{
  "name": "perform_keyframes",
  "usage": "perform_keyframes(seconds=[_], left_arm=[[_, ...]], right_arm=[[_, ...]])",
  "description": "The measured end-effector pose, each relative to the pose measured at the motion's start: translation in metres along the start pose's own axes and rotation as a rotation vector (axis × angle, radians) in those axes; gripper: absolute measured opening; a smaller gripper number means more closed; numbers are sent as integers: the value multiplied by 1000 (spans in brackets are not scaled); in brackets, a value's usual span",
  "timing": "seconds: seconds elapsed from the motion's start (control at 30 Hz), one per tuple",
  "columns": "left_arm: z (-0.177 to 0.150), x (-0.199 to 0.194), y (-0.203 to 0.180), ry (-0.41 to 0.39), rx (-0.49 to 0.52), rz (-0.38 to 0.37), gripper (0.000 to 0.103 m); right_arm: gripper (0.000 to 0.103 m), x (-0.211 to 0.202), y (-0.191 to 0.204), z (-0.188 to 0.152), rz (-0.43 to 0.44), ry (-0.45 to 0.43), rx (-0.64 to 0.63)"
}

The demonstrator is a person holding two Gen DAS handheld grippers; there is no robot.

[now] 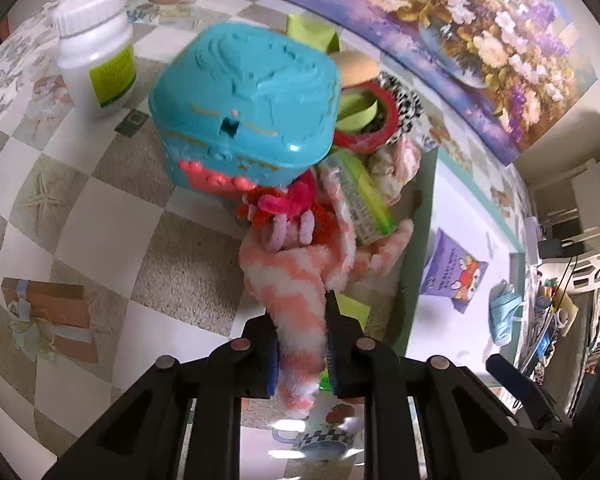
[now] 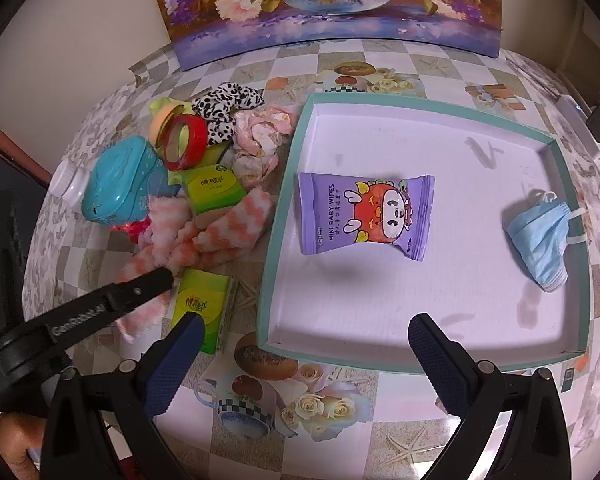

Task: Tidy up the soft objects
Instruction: 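Grasp the striped fuzzy cloth with the left tool while the right tool grasps a green tissue pack, then carry the cloth with the left tool while the right tool carries the tissue pack to the tray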

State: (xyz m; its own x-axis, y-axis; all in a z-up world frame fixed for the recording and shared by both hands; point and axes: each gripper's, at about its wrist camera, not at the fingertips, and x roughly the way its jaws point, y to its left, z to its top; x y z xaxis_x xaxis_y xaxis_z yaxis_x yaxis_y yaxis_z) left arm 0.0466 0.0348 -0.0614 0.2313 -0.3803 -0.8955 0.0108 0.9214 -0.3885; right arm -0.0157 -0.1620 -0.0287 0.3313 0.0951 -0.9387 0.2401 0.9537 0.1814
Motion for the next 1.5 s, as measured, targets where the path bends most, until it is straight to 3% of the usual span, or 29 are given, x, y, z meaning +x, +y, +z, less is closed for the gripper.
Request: perform_keyframes(seconds=[0.33, 0.53, 1.03, 1.27, 1.4, 1.5], left_arm=[[-2, -30, 5, -95, -8, -13, 18], [-3, -38, 25, -132, -65, -22, 16], [-1, -39, 65, -154, -170, 17, 15], [0, -27, 75, -116, -192, 43, 15], [1, -21, 75, -97, -189, 55, 15], [2, -17, 75, -82, -189, 61, 15]], right_arm=[[103, -2, 11, 2, 51, -17, -27], [101, 4, 35, 3, 92, -20, -89], [82, 40, 90, -14, 92, 81, -261], [68, 61, 99, -19, 42, 134, -297], [52, 72, 99, -23, 15, 154, -304], [51, 76, 99, -24, 1, 155, -309]])
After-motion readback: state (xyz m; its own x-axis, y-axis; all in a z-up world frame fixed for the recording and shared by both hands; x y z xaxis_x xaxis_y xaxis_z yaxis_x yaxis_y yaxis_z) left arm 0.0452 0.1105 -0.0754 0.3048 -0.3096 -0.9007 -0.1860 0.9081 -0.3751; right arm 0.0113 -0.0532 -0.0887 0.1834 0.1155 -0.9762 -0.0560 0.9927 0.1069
